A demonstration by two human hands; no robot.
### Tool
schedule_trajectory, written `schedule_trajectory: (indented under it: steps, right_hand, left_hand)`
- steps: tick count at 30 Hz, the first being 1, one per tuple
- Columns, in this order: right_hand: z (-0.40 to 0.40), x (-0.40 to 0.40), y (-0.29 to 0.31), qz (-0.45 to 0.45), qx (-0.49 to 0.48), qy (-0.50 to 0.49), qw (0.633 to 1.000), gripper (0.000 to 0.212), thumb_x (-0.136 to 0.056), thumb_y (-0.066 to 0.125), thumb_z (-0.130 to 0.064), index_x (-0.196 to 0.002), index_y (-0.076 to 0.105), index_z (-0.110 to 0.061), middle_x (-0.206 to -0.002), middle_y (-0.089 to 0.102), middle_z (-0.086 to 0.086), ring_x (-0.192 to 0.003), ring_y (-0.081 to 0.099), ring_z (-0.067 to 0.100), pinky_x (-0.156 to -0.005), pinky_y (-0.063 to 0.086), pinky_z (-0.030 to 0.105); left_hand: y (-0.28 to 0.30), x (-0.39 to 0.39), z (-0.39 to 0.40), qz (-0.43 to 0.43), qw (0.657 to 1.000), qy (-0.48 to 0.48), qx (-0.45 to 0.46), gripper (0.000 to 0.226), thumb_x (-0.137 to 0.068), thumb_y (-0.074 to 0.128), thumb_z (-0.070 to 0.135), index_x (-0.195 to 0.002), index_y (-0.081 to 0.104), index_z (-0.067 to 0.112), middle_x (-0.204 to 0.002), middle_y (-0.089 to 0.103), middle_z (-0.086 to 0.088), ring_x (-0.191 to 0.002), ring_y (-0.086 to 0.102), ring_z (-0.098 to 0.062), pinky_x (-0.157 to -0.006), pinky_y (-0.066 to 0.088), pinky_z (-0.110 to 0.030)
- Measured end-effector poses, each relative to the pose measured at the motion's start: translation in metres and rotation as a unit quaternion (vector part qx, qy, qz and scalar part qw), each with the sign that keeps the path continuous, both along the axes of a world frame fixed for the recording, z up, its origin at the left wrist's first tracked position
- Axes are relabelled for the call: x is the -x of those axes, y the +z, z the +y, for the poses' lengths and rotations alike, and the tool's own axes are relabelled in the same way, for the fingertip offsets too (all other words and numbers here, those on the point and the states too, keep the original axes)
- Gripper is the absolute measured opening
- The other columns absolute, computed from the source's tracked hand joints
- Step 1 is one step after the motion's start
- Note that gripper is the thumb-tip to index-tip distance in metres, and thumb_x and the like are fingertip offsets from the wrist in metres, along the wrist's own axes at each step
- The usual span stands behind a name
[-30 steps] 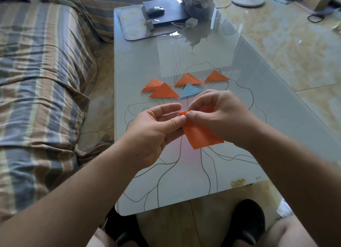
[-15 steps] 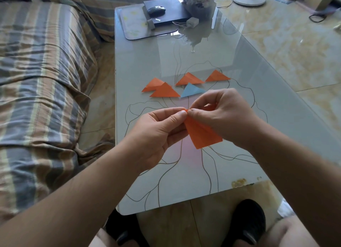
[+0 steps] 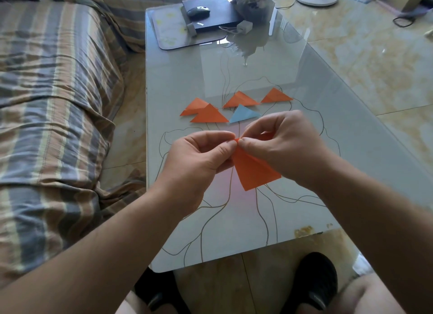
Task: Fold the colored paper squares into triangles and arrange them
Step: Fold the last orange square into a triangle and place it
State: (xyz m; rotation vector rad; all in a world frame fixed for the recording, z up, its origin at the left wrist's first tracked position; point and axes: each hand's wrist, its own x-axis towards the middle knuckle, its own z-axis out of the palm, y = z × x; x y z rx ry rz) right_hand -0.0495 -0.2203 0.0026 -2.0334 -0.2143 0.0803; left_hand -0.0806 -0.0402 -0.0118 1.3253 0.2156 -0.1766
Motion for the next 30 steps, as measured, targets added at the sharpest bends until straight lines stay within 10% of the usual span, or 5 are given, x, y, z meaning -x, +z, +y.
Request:
schedule_trajectory:
  steps: [20,30]
  right_hand:
    - [-0.006,0.000,0.009,0.154,-0.138,0.023,0.978,0.020,-0.082,0.085,-0.012,-0.099,0.074,-0.013,-0.092,0.080,0.010,-0.086,0.078,0.028,-0.084,0.062,0.048]
    - [-0.006,0.001,0.009,0.172,-0.137,0.034,0.975,0.023,-0.081,0.086,-0.018,-0.100,0.073,-0.013,-0.093,0.079,0.011,-0.088,0.078,0.027,-0.078,0.064,0.044]
  left_hand:
    - [-0.002,-0.003,0.000,0.034,0.998,0.031,0.035,0.008,-0.093,0.069,0.002,-0.100,0.073,0.003,-0.086,0.076,-0.014,-0.075,0.074,-0.022,-0.069,0.060,-0.030]
    - [-0.002,0.000,0.003,-0.018,0.997,0.022,-0.071,0.009,-0.089,0.078,0.011,-0.098,0.077,0.012,-0.096,0.079,-0.011,-0.093,0.077,-0.028,-0.088,0.063,-0.046]
